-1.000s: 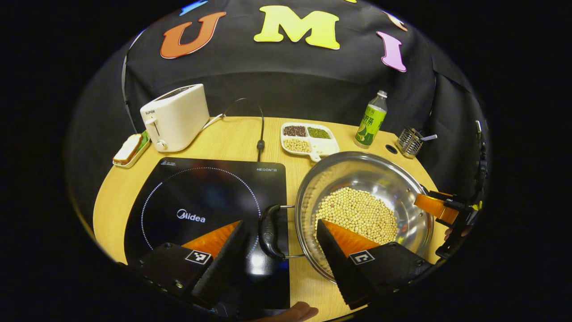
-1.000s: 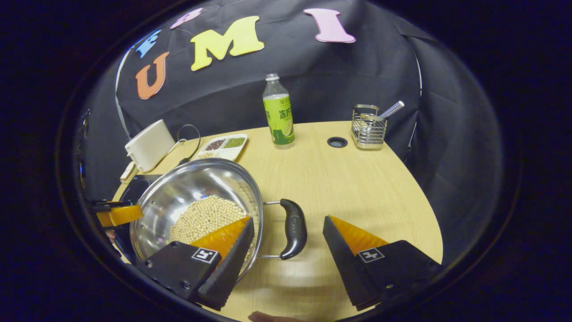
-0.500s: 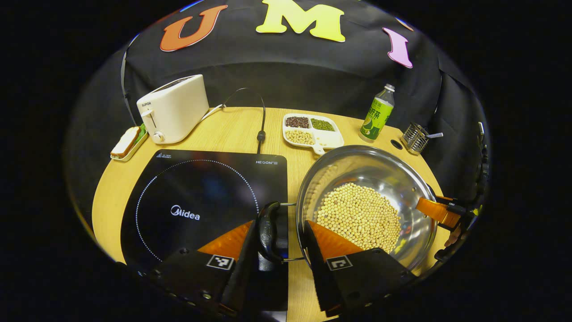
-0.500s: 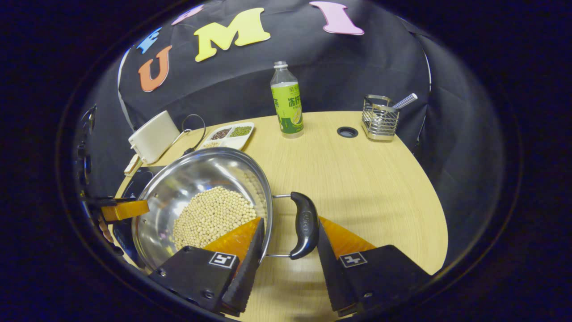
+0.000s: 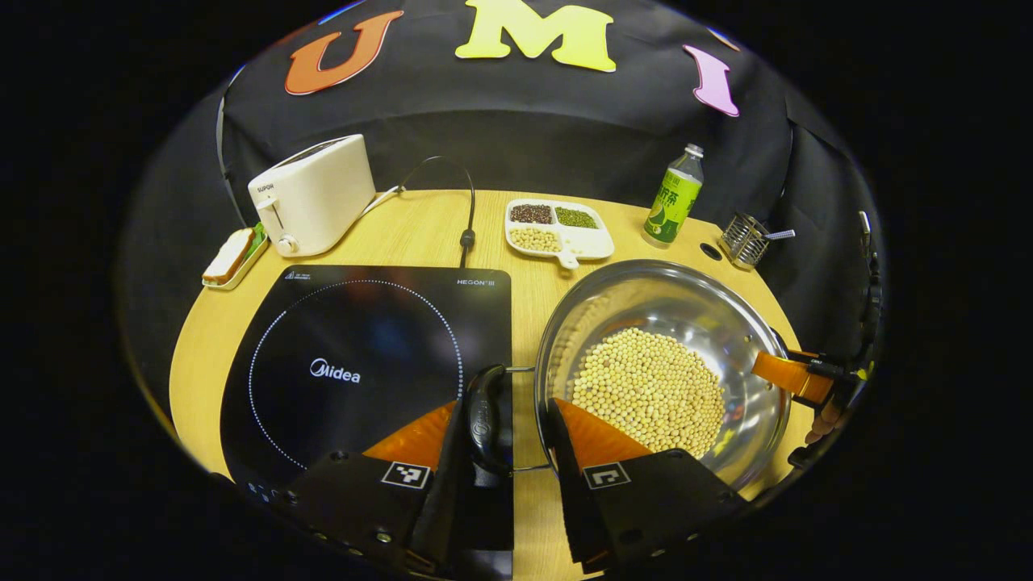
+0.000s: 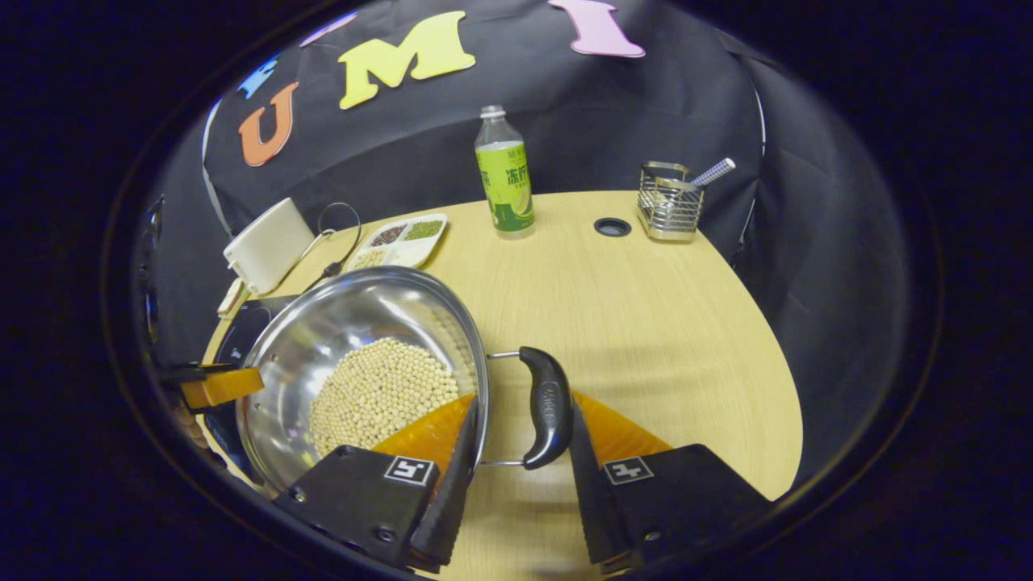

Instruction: First push the handle of the pot to place it horizontally, then grasp the pot with both hands and set it on the induction cooktop.

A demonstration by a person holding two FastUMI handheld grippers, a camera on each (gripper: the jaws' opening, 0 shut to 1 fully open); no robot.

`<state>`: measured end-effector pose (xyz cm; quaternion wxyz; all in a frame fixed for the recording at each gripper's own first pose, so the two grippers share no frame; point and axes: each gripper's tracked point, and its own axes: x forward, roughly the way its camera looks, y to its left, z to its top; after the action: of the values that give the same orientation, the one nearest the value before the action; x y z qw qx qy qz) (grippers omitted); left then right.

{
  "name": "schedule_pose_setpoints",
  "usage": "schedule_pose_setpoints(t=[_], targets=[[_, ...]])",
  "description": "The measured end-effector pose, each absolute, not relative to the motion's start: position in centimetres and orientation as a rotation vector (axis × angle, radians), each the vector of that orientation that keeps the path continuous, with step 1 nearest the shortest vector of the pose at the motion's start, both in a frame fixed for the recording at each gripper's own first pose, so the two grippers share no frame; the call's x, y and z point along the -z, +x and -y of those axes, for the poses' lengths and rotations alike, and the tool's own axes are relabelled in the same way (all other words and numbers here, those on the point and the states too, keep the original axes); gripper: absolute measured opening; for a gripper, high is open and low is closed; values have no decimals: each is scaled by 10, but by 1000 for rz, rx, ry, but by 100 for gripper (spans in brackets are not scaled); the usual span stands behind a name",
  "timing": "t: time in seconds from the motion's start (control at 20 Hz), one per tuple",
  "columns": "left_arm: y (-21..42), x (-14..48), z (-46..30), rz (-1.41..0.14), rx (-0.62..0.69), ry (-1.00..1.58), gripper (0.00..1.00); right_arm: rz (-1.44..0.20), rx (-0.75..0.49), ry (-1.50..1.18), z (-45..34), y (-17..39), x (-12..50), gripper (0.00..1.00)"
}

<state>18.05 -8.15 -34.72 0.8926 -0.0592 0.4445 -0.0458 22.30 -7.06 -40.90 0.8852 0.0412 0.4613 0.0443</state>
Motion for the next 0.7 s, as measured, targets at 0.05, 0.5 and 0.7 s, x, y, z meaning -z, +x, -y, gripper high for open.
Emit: schedule_pose_setpoints(t=[0.05,0.5,0.7], targets=[[175,342,83,-916,97,-122,54,-959,-93,84,72,220,405,61],[155,283,76,-802,121,-129,54,-840,-89,22,70,199,331,61],[143,257,54,-756,110,-137,54,-812,-104,26,45,190,303,62]])
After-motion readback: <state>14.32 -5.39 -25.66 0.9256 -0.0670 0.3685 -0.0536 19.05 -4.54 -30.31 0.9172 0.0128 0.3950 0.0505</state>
